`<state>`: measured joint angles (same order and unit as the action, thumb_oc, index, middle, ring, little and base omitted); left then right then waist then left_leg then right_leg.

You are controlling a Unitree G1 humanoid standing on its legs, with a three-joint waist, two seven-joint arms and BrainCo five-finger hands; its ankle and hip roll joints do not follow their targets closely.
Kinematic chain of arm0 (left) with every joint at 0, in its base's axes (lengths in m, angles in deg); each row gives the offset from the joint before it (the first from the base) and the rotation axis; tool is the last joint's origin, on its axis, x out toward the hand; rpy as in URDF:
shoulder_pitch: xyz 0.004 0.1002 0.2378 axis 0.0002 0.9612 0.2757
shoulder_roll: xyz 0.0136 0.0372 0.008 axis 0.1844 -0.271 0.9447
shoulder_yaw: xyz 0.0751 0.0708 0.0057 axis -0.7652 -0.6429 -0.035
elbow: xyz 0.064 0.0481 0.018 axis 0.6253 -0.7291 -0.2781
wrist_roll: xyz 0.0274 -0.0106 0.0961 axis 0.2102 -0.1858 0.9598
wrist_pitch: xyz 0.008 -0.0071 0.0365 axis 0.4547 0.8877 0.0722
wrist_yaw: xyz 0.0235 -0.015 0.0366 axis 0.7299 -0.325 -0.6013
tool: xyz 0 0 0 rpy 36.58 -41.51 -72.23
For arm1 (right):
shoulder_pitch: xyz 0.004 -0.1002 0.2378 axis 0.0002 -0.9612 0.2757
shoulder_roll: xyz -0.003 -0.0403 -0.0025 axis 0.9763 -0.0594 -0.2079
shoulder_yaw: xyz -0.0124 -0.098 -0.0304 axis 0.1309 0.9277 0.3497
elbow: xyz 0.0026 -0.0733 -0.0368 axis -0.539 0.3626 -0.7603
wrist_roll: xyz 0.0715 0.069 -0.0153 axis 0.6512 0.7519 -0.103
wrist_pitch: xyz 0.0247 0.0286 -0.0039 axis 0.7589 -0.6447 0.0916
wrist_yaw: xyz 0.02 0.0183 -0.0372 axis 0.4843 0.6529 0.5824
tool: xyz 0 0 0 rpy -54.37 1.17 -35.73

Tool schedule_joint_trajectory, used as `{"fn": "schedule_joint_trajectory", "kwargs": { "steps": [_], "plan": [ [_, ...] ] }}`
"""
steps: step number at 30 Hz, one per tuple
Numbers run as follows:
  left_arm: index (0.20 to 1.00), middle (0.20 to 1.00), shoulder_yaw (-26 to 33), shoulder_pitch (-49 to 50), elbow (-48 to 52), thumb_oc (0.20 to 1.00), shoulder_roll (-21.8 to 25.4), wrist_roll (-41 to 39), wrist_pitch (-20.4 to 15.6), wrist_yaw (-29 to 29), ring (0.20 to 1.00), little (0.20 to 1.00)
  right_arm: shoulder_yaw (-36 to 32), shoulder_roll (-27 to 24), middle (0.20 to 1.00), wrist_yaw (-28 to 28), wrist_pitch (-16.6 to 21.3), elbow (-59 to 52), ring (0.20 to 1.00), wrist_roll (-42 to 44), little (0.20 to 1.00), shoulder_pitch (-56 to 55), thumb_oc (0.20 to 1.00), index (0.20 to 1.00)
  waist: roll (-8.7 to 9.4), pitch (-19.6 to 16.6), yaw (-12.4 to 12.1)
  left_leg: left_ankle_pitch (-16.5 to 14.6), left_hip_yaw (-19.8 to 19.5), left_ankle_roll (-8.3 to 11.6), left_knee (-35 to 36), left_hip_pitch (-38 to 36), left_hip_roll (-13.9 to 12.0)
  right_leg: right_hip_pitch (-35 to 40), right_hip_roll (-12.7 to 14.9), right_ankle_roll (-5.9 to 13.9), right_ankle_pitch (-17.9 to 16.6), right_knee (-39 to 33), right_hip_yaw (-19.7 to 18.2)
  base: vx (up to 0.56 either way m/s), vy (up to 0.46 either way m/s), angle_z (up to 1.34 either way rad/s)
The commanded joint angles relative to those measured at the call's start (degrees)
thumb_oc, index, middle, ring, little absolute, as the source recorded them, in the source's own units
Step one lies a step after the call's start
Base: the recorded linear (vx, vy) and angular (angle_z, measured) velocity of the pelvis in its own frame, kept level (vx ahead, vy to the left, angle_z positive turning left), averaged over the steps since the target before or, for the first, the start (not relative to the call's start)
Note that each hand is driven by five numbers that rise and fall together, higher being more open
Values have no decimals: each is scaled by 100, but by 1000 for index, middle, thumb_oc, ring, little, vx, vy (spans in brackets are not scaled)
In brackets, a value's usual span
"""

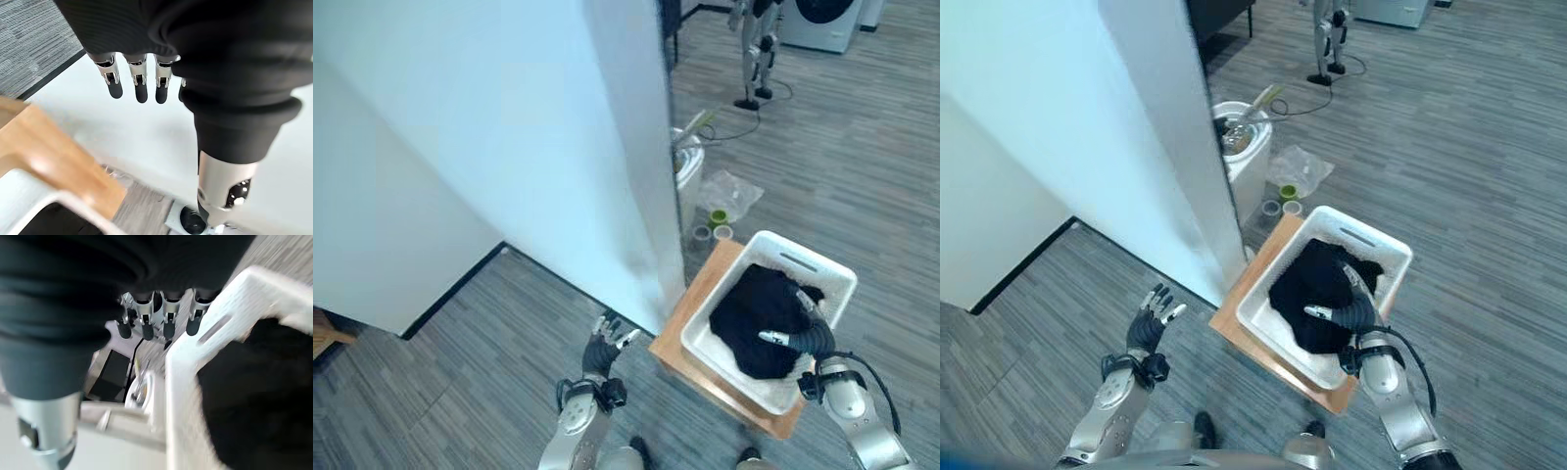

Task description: Pick up bed clothes into laundry basket.

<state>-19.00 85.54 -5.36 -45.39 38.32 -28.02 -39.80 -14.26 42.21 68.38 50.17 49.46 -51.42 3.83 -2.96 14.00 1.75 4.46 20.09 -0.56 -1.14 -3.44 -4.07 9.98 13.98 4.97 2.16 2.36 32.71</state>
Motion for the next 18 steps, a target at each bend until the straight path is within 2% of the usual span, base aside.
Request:
{"fn": "schedule_joint_trajectory", "kwargs": {
  "steps": [1, 3, 5, 8, 10, 15, 16, 17, 18],
  "plan": [
    [1000, 1000, 121, -135, 389, 1000, 199, -117, -168, 4, 1000, 1000, -248, -18, 1000, -200, 331, -18, 1000, -154, 1000, 507, 1000, 1000, 93, -292, 72, -425, 982, 1049, -557, -885, -1271, -325, -437, -84, 193, -660, 171, -166, 146, 129],
    [1000, 1000, 107, -233, 422, 1000, 240, -122, -157, 26, 1000, 1000, -333, -18, 1000, -239, 321, -24, 1000, -127, 1000, 501, 1000, 1000, 100, -370, 245, -269, 1654, 1103, -515, -1026, -1502, -405, -262, -71, 93, -594, 595, -153, 176, 112],
    [1000, 1000, 74, -229, 445, 1000, 274, -97, -98, 64, 1000, 1000, -428, -41, 1000, -253, 293, -39, 1000, -174, 1000, 447, 1000, 1000, 78, -468, 368, -100, 2156, 1124, -260, -1000, -1604, -433, -69, -60, -20, -469, 965, -102, 214, 115],
    [1000, 1000, 96, -147, 495, 1000, 317, -88, -64, 117, 1000, 1000, -475, -55, 1000, -223, 286, -78, 1000, -201, 1000, 387, 1000, 1000, 109, -491, 388, -118, 2142, 1044, -143, -898, -1573, -410, 20, -35, -94, -370, 1067, -68, 199, 141],
    [1000, 1000, 176, -1, 547, 1000, 416, 17, 10, 242, 1000, 1000, -440, 28, 1000, -133, 265, -106, 1000, -239, 1000, 385, 1000, 1000, 150, -555, 304, -218, 2027, 934, 248, -942, -1328, -405, 161, 80, -242, -263, 1117, -98, 298, 99],
    [1000, 1000, 352, 113, 569, 1000, 561, 188, 32, 259, 1000, 1000, -358, 249, 1000, -84, 264, -117, 1000, -232, 1000, 461, 1000, 1000, 345, -546, 154, -336, 1879, 744, 400, -860, -1098, -457, 429, 255, -331, 144, 1154, -43, 191, 42],
    [1000, 1000, 394, 130, 564, 1000, 591, 207, 37, 273, 1000, 1000, -325, 288, 1000, -52, 249, -119, 1000, -240, 1000, 495, 1000, 1000, 370, -537, 105, -386, 1862, 683, 462, -858, -1021, -468, 536, 305, -352, 312, 1215, -14, 243, 33],
    [1000, 1000, 484, 162, 612, 1000, 639, 245, 25, 245, 1000, 1000, -264, 386, 1000, -16, 229, -104, 1000, -298, 1000, 491, 1000, 1000, 410, -482, 32, -502, 1717, 569, 524, -831, -850, -517, 792, 465, -413, 720, 1214, -10, 264, 26],
    [1000, 1000, 516, 144, 657, 1000, 661, 238, 13, 214, 1000, 1000, -270, 426, 1000, -15, 217, -104, 1000, -309, 1000, 483, 1000, 1000, 422, -453, 27, -541, 1617, 550, 533, -802, -813, -577, 870, 569, -465, 881, 1111, -10, 216, 21]
  ]
}}
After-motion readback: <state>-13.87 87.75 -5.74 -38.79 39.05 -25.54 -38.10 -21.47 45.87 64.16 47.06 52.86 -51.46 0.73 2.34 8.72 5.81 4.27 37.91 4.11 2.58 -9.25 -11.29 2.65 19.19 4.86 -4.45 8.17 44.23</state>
